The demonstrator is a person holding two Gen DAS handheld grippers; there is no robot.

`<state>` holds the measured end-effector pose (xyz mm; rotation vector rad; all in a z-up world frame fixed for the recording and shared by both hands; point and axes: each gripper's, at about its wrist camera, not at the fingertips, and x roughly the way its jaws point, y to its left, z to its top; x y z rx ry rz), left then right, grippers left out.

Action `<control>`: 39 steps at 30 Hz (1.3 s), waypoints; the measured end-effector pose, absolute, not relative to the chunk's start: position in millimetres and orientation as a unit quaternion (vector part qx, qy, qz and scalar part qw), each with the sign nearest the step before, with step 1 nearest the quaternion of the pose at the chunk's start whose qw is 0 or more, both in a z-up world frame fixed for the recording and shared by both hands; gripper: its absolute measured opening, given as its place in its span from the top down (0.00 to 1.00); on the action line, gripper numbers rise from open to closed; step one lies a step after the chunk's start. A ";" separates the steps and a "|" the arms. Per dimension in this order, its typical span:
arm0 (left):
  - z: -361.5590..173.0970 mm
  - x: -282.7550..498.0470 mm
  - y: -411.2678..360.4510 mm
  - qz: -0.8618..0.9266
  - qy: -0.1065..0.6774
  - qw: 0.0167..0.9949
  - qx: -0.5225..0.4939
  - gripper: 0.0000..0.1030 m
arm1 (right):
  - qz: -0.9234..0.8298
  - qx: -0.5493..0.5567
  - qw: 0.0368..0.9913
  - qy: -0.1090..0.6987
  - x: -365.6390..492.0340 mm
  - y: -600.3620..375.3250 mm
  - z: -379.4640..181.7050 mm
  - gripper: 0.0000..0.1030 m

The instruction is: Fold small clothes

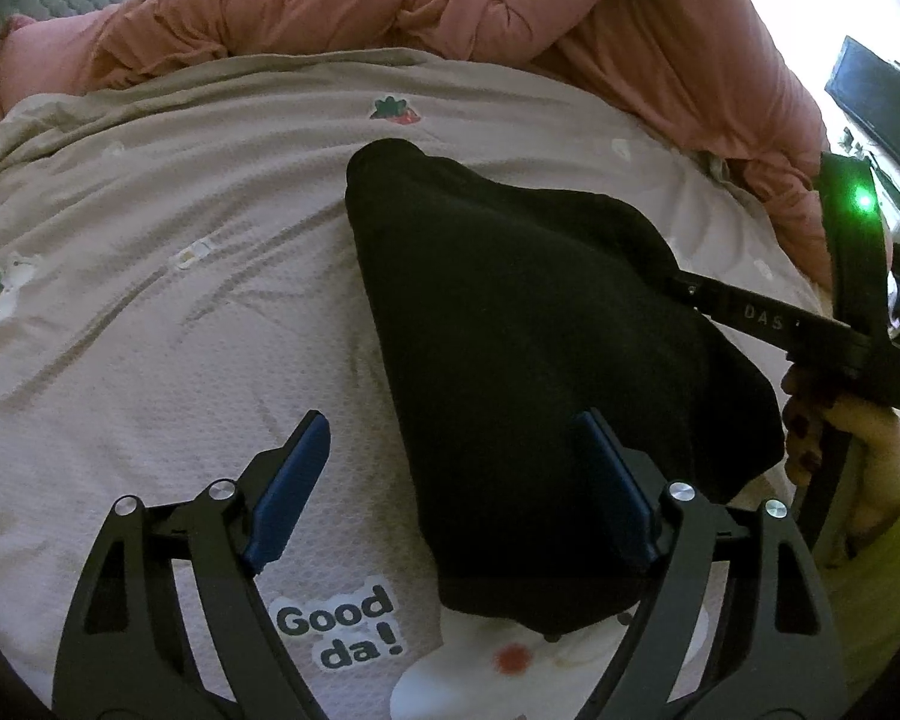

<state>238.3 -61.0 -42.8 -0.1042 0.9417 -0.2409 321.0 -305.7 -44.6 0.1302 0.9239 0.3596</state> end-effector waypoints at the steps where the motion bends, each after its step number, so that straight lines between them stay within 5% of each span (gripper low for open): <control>1: -42.4 238.4 -61.1 -0.115 0.453 0.883 -0.051 0.26 | 0.171 0.060 0.879 0.442 318.8 -304.7 -43.0 0.77; 7: -39.1 235.6 -60.3 -0.115 0.451 0.883 -0.053 0.26 | 0.144 0.049 0.890 0.429 298.4 -307.7 -32.4 0.47; 13: -35.5 232.3 -60.3 -0.115 0.447 0.885 -0.060 0.25 | 0.132 0.059 0.902 0.406 275.6 -316.4 -15.6 0.29; 16: -32.9 229.8 -59.4 -0.114 0.445 0.886 -0.063 0.25 | 0.121 0.052 0.909 0.395 265.9 -318.1 -6.7 0.28; 18: -31.3 228.4 -59.0 -0.114 0.444 0.886 -0.064 0.25 | 0.111 0.049 0.916 0.382 258.1 -320.2 -0.3 0.16; 39: 20.9 180.6 -45.3 -0.103 0.372 0.921 -0.045 0.09 | 0.092 0.027 0.960 0.264 150.7 -325.4 58.4 0.05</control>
